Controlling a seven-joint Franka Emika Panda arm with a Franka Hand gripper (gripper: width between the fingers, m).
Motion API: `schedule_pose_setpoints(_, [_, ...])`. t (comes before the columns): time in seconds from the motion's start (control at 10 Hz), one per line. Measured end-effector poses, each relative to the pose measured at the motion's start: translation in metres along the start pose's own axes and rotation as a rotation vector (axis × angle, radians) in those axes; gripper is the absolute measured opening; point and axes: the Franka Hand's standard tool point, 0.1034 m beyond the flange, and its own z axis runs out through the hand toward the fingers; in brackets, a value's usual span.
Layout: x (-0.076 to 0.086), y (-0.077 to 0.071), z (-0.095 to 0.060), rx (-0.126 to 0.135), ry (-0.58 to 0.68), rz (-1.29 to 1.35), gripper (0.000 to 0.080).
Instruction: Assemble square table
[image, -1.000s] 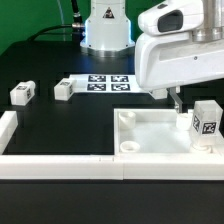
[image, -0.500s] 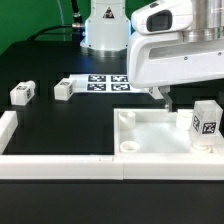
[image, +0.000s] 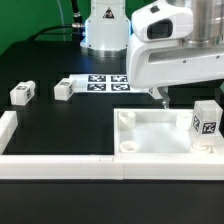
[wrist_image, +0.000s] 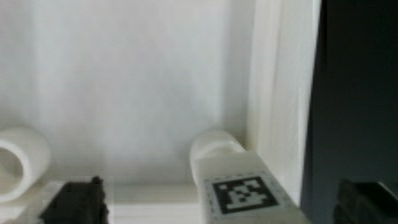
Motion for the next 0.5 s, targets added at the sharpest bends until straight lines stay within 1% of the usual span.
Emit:
schedule_pose_setpoints(0.1, [0.0068,0.0,-0.0003,-0.001,0.031,0.0,0.0648])
schedule_pose_setpoints(0.3, [0.0081,-0.0037,0.0002,0.0,0.031,-0.004,0.0648])
schedule_pose_setpoints(0.5, [0.0128,-0.0067,0.001,0.002,0.037,-0.003,0.0648])
